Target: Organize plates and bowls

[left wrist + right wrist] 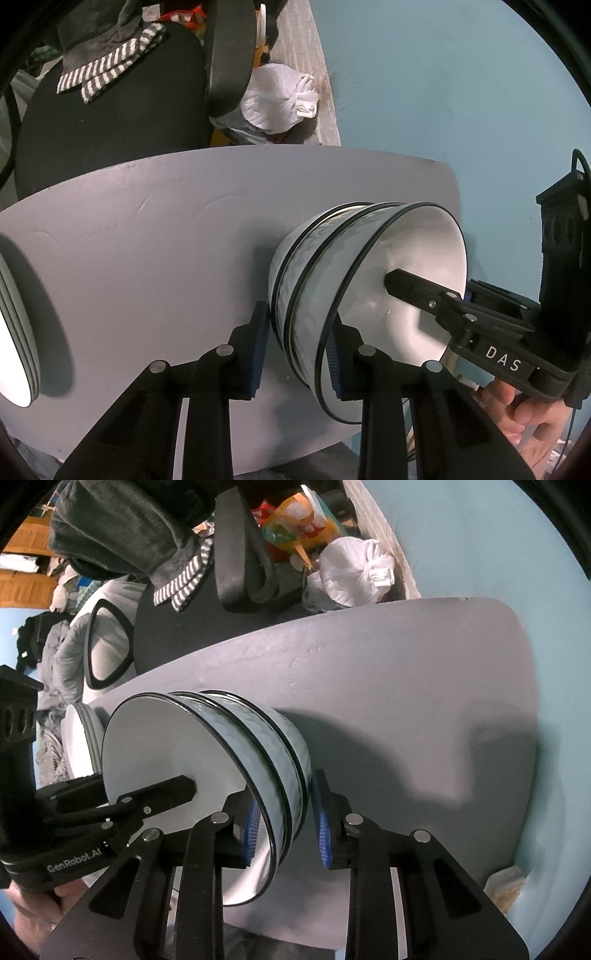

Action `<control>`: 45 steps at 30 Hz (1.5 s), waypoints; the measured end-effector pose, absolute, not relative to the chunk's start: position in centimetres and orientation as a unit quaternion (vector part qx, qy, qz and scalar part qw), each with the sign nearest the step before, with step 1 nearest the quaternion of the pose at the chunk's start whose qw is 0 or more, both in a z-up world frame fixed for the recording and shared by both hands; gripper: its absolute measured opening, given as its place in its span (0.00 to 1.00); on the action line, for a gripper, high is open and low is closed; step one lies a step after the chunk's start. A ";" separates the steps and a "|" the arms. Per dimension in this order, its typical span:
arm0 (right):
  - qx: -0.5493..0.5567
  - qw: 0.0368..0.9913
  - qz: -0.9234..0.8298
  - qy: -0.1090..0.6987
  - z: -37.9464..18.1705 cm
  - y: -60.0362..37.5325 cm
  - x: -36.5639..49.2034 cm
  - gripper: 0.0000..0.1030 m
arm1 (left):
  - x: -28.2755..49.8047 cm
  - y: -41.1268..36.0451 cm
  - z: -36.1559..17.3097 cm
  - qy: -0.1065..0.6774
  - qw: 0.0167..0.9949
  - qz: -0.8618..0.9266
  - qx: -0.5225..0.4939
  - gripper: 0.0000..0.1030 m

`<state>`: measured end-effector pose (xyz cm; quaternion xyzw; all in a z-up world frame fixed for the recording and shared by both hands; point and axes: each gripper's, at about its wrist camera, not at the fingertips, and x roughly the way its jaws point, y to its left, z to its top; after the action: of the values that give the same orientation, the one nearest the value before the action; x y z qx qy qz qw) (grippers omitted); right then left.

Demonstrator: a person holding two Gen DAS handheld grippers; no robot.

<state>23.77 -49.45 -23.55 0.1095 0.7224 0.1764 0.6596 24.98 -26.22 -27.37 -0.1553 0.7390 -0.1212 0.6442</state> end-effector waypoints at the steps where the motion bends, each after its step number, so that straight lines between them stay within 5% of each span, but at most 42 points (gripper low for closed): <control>1: 0.109 0.660 0.177 0.722 -23.5 -49.5 23.8 0.24 | 25.0 -26.1 -27.4 0.739 0.643 -0.122 -0.157 0.26; 45: 0.063 0.643 0.192 0.739 -23.2 -41.4 20.1 0.18 | 20.3 -19.4 -25.6 0.733 0.661 -0.070 -0.147 0.23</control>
<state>20.07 -41.41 -23.16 0.0625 0.7387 0.1922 0.6430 20.33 -19.38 -25.56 -0.1472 0.7328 -0.0696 0.6607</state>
